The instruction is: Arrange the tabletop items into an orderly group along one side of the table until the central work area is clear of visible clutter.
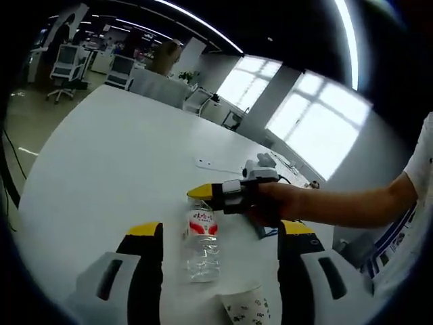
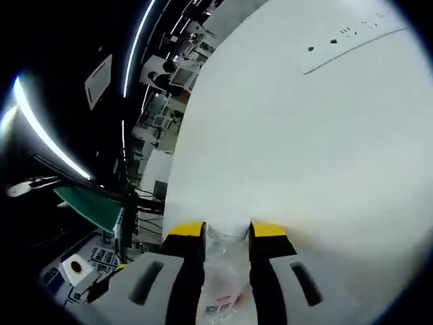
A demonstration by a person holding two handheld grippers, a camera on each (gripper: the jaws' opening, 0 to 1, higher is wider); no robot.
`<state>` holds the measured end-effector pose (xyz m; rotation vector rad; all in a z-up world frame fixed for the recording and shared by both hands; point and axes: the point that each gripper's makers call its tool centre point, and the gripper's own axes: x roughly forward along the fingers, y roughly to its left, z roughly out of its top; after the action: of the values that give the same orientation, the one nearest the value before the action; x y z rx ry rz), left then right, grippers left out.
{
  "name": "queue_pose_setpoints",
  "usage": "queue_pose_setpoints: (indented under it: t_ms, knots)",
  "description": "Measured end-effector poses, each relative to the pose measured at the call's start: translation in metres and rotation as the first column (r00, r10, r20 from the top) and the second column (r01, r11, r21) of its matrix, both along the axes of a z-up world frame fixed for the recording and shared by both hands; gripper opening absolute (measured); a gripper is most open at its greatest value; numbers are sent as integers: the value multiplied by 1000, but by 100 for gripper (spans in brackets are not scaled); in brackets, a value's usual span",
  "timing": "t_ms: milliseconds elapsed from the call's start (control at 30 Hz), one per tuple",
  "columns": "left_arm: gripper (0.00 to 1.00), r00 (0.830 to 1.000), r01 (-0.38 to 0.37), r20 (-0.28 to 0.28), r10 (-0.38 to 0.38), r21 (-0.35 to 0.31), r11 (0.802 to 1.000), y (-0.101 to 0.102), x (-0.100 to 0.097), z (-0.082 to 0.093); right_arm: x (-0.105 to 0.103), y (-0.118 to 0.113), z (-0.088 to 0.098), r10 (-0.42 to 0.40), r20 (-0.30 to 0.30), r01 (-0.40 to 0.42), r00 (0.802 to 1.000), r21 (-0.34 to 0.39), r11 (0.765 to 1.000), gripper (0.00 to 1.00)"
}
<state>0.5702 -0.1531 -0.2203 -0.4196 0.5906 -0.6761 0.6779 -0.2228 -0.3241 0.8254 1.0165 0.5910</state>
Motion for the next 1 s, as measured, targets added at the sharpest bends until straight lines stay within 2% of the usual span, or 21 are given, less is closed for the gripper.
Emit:
queue_pose_setpoints:
  t_ms: [200,567,733,767,867,967,1000]
  knots:
    - [69,1000,25,-15,-25,12,1000,-2,3,-9,-2,0,3,17,18,-17,1000,4,1000,20]
    - [66,997,69,-36,-69,13,998,-6,10,-24,-7,4,23,54,109,-53,993,-19,998,20]
    - [62,993,109,-40,-110,-22,994,-13,18,-29,-9,8,38,86,187,-79,979,-48,996,20]
    - [62,991,126,-45,-128,-35,991,-17,19,-30,-10,9,40,91,197,-83,976,-50,995,20]
    - [62,979,196,-59,-196,-20,981,-27,20,-38,-12,12,50,113,252,-99,961,-68,993,20]
    - [63,969,229,-79,-234,-70,971,-38,23,-42,-14,14,56,126,270,-112,955,-68,991,20]
    - [63,965,238,-88,-246,-87,967,-41,26,-43,-16,16,60,143,294,-124,945,-80,989,20]
